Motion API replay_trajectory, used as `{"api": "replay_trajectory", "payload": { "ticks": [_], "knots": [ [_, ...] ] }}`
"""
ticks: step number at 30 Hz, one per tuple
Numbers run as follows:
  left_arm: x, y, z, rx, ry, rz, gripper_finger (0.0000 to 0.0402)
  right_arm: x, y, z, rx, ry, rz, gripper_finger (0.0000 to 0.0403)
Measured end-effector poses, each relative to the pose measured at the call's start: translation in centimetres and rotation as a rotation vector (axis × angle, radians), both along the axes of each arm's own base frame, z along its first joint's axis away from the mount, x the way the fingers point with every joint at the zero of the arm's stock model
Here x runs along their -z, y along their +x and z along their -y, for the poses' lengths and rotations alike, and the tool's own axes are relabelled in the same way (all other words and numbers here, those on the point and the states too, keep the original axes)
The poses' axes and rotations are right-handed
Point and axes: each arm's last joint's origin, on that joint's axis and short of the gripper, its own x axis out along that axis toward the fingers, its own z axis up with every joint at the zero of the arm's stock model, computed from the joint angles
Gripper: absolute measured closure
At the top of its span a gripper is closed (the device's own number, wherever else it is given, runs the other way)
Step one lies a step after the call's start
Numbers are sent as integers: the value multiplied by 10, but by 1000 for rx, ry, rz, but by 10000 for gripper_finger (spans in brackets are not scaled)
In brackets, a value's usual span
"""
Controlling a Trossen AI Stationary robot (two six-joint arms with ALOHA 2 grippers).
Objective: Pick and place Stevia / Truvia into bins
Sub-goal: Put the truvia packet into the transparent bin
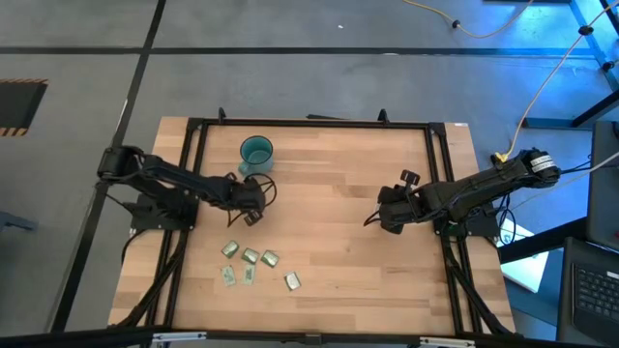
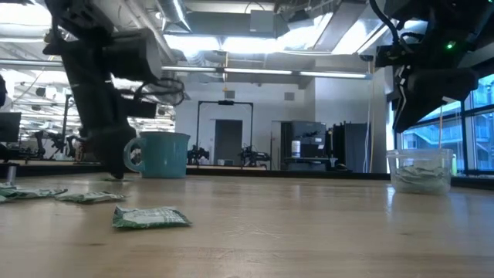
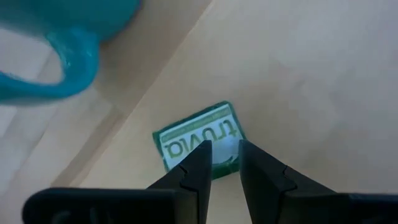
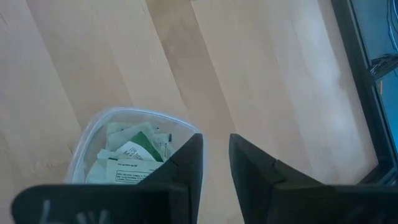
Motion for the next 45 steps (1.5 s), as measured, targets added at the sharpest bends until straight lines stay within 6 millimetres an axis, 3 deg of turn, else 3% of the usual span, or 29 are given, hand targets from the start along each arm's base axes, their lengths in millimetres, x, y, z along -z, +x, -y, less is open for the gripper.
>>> {"api": "replay_trajectory", "payload": {
  "ticks": [12, 22, 27, 34, 41, 45],
  "knots": [
    [10, 3, -12, -75, -35, -40, 331, 0, 0, 0, 0, 2, -1, 320],
    [11, 3, -13, -77, -57, -38, 385, 0, 0, 0, 0, 2, 0, 320],
    [-2, 8, -11, -26, -90, -5, 395, 0, 0, 0, 2, 4, 5, 320],
    [-42, 35, 4, 213, -147, 261, 397, -2, 10, -4, -34, 65, 86, 320],
    [-77, 67, 29, 757, -191, 697, 398, -12, 32, -11, -234, 29, 254, 320],
    [-87, 77, 41, 1040, -178, 859, 398, -24, 48, -17, -441, 14, 375, 320]
  ]
}}
